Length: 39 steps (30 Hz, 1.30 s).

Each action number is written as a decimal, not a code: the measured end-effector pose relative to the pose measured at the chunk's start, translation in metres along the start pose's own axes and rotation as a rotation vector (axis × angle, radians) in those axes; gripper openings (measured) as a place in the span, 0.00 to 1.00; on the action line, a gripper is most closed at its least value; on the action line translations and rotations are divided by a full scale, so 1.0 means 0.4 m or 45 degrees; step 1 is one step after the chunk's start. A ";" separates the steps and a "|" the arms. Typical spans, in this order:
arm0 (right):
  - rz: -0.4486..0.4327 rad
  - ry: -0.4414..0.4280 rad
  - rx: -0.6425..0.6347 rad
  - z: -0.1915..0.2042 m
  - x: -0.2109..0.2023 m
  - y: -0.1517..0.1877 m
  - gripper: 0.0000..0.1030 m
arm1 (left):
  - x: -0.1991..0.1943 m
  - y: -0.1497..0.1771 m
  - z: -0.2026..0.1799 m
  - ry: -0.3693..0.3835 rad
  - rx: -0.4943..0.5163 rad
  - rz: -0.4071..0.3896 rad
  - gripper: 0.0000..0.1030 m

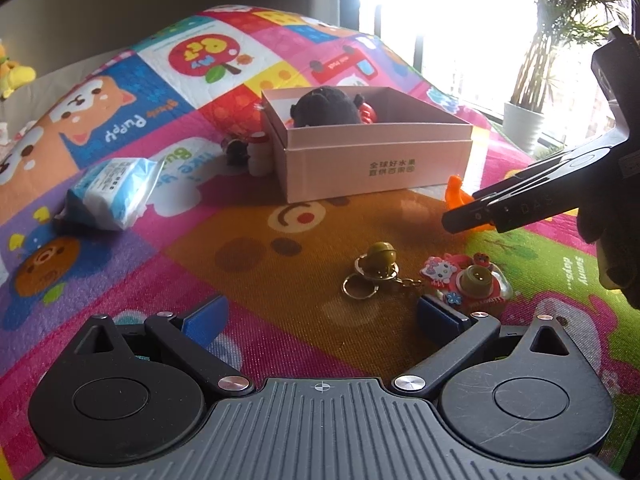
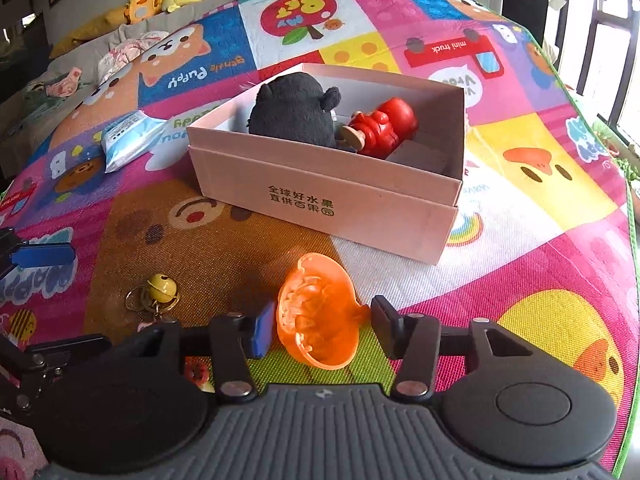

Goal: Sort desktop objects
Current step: 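Carry the orange pumpkin over the box and release it with the right gripper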

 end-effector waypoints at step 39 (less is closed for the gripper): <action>-0.134 0.142 -0.223 0.048 -0.087 0.031 0.87 | 0.012 -0.002 0.054 -0.055 -0.145 0.031 1.00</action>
Point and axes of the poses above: each gripper's, at about its wrist camera, not at the fingertips, and x roughly the way its jaws point, z to its left, y to its underside, the point moved 10 cm from there along x, roughly the way its jaws point, and after that the axes turned 6 degrees about -z, right-handed, at the moved point
